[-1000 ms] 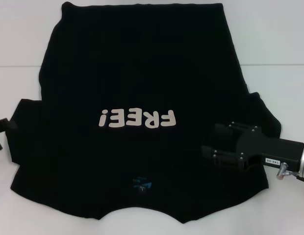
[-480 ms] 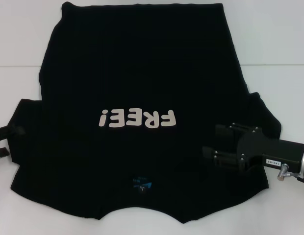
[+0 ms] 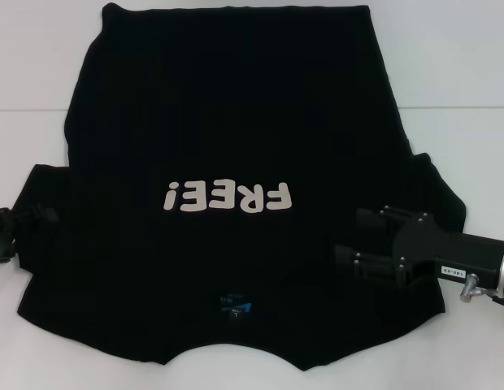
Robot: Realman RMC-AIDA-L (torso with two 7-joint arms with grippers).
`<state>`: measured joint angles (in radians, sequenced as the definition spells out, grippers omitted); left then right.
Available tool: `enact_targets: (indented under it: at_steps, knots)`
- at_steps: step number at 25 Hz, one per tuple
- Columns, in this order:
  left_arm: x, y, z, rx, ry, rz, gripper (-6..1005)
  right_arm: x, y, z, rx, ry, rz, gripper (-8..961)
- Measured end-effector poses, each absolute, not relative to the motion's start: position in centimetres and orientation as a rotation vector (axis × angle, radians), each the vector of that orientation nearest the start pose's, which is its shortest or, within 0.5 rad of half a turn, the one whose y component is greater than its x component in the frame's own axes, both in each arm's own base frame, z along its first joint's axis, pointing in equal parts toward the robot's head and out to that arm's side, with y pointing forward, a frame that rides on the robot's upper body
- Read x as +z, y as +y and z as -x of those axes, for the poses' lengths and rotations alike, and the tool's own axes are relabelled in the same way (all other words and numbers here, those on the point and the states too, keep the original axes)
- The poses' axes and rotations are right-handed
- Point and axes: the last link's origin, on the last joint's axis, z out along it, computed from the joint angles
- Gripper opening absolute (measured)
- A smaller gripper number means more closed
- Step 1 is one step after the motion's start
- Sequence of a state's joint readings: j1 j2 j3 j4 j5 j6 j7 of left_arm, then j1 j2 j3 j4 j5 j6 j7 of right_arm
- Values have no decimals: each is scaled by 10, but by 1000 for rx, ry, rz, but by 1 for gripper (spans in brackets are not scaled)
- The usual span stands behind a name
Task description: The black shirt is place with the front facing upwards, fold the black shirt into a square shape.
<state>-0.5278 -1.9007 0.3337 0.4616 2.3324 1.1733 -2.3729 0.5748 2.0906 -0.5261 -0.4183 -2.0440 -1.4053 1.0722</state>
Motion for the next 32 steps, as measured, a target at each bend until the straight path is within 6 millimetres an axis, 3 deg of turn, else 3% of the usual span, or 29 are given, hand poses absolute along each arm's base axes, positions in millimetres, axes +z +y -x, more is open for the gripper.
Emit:
enact_targets:
  at_steps: [9,20,26,32]
  knots:
    - [70,345,386,-603,-1973,1621,723,-34,332,-278,688,520,2615,809]
    - [71,346,388,-597,-1964,1606,241,-34,331,-277,697,520,2623,810]
    - [71,346,389,-595,-1960,1603,27,-35,330,-277,697,522,2624,810]
    - [77,348,392,-587,-1934,1581,3,-35,331,-277,700,521,2624,810]
